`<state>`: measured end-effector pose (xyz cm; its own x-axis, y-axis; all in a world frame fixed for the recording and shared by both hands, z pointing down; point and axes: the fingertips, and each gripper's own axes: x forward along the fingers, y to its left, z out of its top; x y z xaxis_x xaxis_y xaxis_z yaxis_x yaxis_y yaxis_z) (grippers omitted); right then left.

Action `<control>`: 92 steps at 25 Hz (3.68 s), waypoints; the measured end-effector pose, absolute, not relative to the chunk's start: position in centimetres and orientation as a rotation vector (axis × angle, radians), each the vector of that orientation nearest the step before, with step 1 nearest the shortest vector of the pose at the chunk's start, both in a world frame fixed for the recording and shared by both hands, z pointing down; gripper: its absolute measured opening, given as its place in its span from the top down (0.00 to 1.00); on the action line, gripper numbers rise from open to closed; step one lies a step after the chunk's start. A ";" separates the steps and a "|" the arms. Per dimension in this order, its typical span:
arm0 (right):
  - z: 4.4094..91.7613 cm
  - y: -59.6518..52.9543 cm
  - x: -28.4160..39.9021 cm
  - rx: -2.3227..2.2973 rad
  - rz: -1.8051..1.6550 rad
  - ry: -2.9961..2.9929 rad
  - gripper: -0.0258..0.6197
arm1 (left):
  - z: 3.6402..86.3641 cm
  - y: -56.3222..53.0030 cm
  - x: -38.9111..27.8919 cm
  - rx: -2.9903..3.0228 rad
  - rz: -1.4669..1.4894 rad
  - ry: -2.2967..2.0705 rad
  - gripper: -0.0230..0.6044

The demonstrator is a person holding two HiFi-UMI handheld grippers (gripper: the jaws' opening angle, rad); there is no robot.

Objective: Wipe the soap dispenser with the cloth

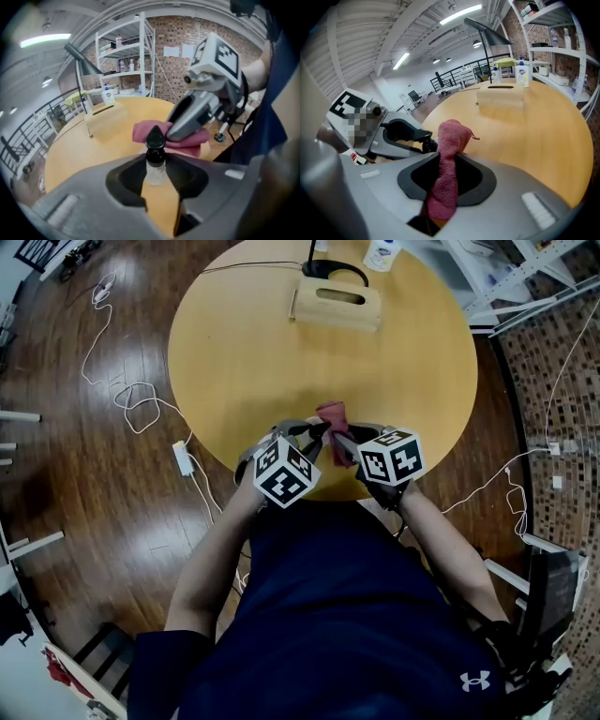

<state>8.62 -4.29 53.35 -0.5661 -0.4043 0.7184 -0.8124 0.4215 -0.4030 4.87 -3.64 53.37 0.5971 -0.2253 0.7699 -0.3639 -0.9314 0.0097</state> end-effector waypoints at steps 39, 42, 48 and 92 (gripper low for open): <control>53.6 -5.7 6.2 0.874 0.933 -2.204 0.81 | 53.3 -3.0 4.1 2.704 1.310 -0.240 0.70; 53.7 -4.1 6.3 0.894 0.980 -2.208 0.81 | 53.0 -2.7 3.7 2.590 1.196 -0.511 0.67; 53.3 -2.2 6.8 0.856 0.974 -2.189 0.81 | 53.1 -1.8 4.4 2.603 1.122 -0.589 0.76; 53.9 -2.6 4.5 0.752 1.016 -2.207 0.82 | 53.1 -2.3 0.5 2.419 1.028 -0.872 0.75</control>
<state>4.52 -2.55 53.90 -0.6669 -0.2436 0.7042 -0.6934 0.5489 -0.4668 0.52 -2.34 53.15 0.5424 -0.3963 0.7408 -0.6662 -0.7401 0.0919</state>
